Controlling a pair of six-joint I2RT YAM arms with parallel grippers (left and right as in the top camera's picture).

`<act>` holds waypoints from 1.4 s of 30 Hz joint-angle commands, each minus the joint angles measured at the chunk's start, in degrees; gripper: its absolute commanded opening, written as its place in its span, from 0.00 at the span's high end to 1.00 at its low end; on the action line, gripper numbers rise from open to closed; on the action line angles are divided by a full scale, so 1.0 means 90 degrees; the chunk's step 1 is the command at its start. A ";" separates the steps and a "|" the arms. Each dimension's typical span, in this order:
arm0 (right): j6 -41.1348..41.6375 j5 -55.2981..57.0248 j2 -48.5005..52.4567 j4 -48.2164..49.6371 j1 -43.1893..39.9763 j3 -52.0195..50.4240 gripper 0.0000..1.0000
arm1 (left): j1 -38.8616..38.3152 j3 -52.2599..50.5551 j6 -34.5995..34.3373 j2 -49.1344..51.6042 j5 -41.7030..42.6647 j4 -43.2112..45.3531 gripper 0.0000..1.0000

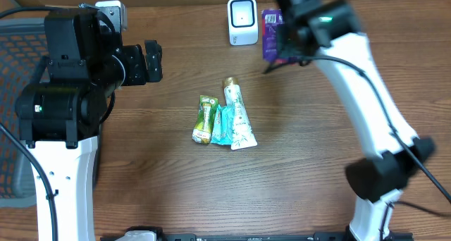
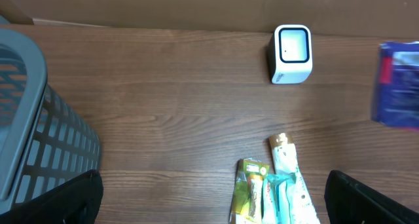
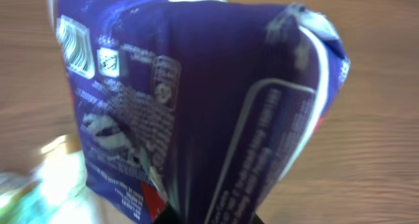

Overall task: Scan the item barcode
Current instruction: 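Carry the purple bag up toward the white scanner, then hold the purple bag's barcode in front of the scanner with right gripper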

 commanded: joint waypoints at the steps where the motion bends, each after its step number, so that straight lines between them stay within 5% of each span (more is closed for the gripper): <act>1: -0.0236 0.2518 0.0503 0.0653 0.0189 0.0163 0.96 | 0.0022 0.0053 0.0078 0.0044 -0.0036 0.0002 0.01; 14: -0.3917 0.3339 0.1258 0.4527 0.0415 0.0158 0.96 | 0.0022 0.0053 0.0078 0.0044 -0.0039 0.0002 0.00; 20: -0.5654 0.3313 0.1583 0.5200 0.0415 0.0155 0.96 | 0.0022 0.0053 0.0078 0.0046 -0.0039 0.0002 0.00; 28: -0.6691 0.3337 0.1940 0.5360 0.0415 0.0153 0.96 | 0.0022 0.0053 0.0078 0.0046 -0.0036 0.0002 0.01; 42: -0.7057 0.3946 0.2572 0.5884 0.0359 0.0153 0.96 | 0.0022 0.0053 0.0078 0.0056 -0.0039 0.0002 0.00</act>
